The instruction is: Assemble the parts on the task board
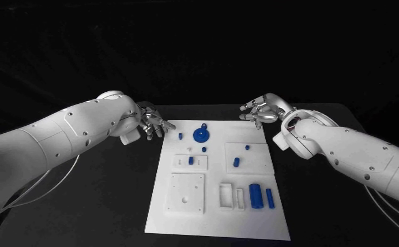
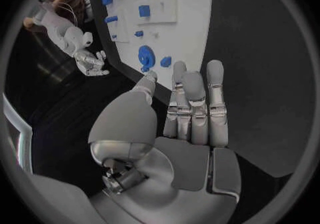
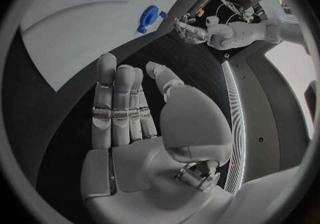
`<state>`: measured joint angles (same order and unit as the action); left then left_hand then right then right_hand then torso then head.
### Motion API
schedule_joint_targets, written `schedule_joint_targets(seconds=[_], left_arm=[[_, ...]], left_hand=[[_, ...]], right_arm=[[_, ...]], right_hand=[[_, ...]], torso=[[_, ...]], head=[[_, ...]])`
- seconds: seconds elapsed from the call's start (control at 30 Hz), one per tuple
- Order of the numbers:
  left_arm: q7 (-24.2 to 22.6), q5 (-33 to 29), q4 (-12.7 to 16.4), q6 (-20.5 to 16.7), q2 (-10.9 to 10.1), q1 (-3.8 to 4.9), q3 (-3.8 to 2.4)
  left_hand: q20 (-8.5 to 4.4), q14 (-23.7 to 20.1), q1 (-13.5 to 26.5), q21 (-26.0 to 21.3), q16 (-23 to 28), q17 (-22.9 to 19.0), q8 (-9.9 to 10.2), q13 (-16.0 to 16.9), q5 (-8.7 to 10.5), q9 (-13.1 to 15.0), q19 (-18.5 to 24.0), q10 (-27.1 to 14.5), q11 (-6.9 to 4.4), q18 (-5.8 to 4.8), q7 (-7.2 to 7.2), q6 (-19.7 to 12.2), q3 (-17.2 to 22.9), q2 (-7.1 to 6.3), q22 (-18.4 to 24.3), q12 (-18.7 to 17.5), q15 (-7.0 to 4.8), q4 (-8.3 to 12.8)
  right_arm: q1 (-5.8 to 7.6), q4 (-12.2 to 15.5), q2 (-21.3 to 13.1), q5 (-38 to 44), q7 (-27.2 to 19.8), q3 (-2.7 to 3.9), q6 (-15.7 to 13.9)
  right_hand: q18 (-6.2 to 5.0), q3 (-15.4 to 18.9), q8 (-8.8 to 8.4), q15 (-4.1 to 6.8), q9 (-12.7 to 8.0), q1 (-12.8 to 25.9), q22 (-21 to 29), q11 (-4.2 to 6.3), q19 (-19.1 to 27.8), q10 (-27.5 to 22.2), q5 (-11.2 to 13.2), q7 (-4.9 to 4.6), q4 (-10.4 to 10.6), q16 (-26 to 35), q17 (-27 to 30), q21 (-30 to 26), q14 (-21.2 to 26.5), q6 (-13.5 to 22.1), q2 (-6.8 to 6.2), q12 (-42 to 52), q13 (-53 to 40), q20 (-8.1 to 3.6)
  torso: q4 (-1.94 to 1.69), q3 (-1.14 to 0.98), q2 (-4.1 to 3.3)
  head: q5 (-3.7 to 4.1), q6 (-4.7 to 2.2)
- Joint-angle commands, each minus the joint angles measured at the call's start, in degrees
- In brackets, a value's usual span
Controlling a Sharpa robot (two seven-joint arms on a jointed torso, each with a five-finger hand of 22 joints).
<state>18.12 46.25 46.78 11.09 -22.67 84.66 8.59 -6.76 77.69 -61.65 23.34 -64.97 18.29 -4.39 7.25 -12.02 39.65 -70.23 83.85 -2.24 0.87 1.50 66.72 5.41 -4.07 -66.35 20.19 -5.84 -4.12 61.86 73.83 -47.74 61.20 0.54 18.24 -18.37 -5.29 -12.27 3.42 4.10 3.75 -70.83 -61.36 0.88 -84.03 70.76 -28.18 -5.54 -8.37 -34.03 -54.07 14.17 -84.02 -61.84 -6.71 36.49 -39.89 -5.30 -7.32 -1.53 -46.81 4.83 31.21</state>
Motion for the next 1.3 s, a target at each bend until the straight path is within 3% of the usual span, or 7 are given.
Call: schedule_joint_targets(seconds=[0.03, 0.07, 0.13, 0.57, 0.9, 1.13, 1.3], left_arm=[[0.0, 1.3, -0.6, 1.7, 0.8, 0.18, -0.03], [0.0, 1.3, -0.8, 1.7, 1.0, 0.19, -0.03], [0.0, 1.4, -1.1, 1.9, 1.4, 0.20, -0.03], [1.0, 2.5, -2.3, 2.5, 2.9, 0.24, -0.05], [1.2, 3.1, -3.9, 3.3, 4.4, 0.20, -0.03], [0.8, 3.0, -4.5, 3.5, 4.9, 0.17, -0.02], [0.6, 2.7, -4.7, 3.6, 5.3, 0.17, -0.02]], left_hand=[[-0.34, -0.2, 0.7, -0.4, -0.2, -0.1, 0.4, 0.1, 0.45, 0.6, -0.2, 0.2, -0.30, -0.23, -0.10, -0.3, 0.2, -0.29, -0.2, 0.3, -0.14, -0.4], [-0.33, -0.2, 0.8, -0.4, -0.2, -0.1, 0.4, 0.1, 0.53, 0.7, -0.2, 0.2, -0.30, -0.23, -0.09, -0.3, 0.2, -0.38, -0.3, 0.3, -0.14, -0.5], [-0.33, -0.2, 0.9, -0.5, -0.2, -0.1, 0.4, 0.1, 0.71, 0.8, -0.2, 0.2, -0.30, -0.23, -0.09, -0.3, 0.2, -0.45, -0.3, 0.4, -0.14, -0.6], [-0.28, -0.3, 1.3, -1.0, -0.3, -0.2, 0.5, 0.2, 1.03, 1.4, -0.3, 0.0, -0.26, -0.22, -0.07, -0.4, 0.4, -0.78, -1.1, 0.6, -0.10, -1.1], [-0.25, -0.4, 1.3, -1.2, -0.3, -0.3, 0.5, 0.1, 1.38, 1.3, -0.3, -0.1, -0.20, -0.22, 0.01, -0.5, 0.5, -0.81, -1.4, 0.6, -0.06, -1.2], [-0.23, -0.4, 1.4, -1.3, -0.3, -0.3, 0.5, 0.1, 1.45, 1.2, -0.3, -0.2, -0.18, -0.21, 0.04, -0.6, 0.5, -0.70, -1.5, 0.6, -0.04, -1.2], [-0.21, -0.5, 1.6, -1.4, -0.3, -0.3, 0.5, 0.1, 1.62, 1.2, -0.4, -0.2, -0.16, -0.20, 0.06, -0.6, 0.4, -0.72, -1.6, 0.6, -0.02, -1.3]], right_arm=[[0.15, 0.2, 0.2, 0.9, -0.1, 0.11, -0.2], [0.19, 0.2, 0.3, 0.9, -0.1, 0.14, -0.2], [0.26, 0.3, 0.4, 1.0, -0.1, 0.20, -0.2], [0.69, 0.4, 0.9, 1.4, 0.1, 0.62, -0.4], [0.94, 0.6, 1.3, 1.5, 0.1, 0.92, -0.4], [1.06, 0.7, 1.5, 1.5, 0.1, 1.06, -0.4], [1.13, 0.7, 1.6, 1.6, 0.1, 1.11, -0.4]], right_hand=[[-0.03, 0.0, 0.14, 0.56, 0.0, 0.2, 0.0, 0.11, -0.3, 0.0, -0.1, -0.18, 0.1, -0.3, 0.1, -0.4, -0.4, 0.1, -0.31, -0.4, -0.1, -0.42], [-0.03, 0.0, 0.14, 0.56, 0.0, 0.2, 0.0, 0.11, -0.3, 0.0, -0.1, -0.18, 0.1, -0.3, 0.1, -0.4, -0.4, 0.1, -0.31, -0.4, -0.1, -0.42], [-0.03, 0.0, 0.14, 0.56, 0.0, 0.2, 0.0, 0.11, -0.3, 0.0, -0.1, -0.18, 0.1, -0.3, 0.1, -0.4, -0.4, 0.1, -0.31, -0.4, -0.1, -0.42], [-0.04, 0.0, 0.15, 0.55, 0.1, 0.2, -0.1, 0.11, -0.4, 0.1, -0.2, -0.20, 0.2, -0.3, 0.1, -0.5, -0.4, 0.2, -0.36, -0.4, -0.1, -0.41], [-0.04, 0.0, 0.15, 0.55, 0.1, 0.2, -0.1, 0.11, -0.4, 0.1, -0.2, -0.20, 0.2, -0.3, 0.1, -0.5, -0.4, 0.2, -0.36, -0.4, -0.1, -0.41], [-0.05, 0.1, 0.15, 0.55, 0.1, 0.2, -0.3, 0.10, -0.5, 0.1, -0.2, -0.21, 0.4, -0.4, 0.2, -0.7, -0.3, 0.3, -0.42, -0.6, -0.2, -0.40], [-0.05, 0.1, 0.15, 0.55, 0.1, 0.2, -0.3, 0.10, -0.5, 0.1, -0.2, -0.21, 0.4, -0.4, 0.2, -0.7, -0.3, 0.3, -0.42, -0.6, -0.2, -0.40]], torso=[[0.10, -0.32, -0.45], [0.12, -0.39, -0.52], [0.09, -0.30, -0.48], [0.33, -0.72, -1.09], [0.32, -0.64, -1.17], [0.44, -0.80, -1.50], [0.38, -0.75, -1.40]], head=[[0.09, -0.20], [0.12, -0.25], [0.22, -0.17], [0.47, -0.37], [0.73, -0.23], [0.85, -0.37], [0.98, -0.24]])
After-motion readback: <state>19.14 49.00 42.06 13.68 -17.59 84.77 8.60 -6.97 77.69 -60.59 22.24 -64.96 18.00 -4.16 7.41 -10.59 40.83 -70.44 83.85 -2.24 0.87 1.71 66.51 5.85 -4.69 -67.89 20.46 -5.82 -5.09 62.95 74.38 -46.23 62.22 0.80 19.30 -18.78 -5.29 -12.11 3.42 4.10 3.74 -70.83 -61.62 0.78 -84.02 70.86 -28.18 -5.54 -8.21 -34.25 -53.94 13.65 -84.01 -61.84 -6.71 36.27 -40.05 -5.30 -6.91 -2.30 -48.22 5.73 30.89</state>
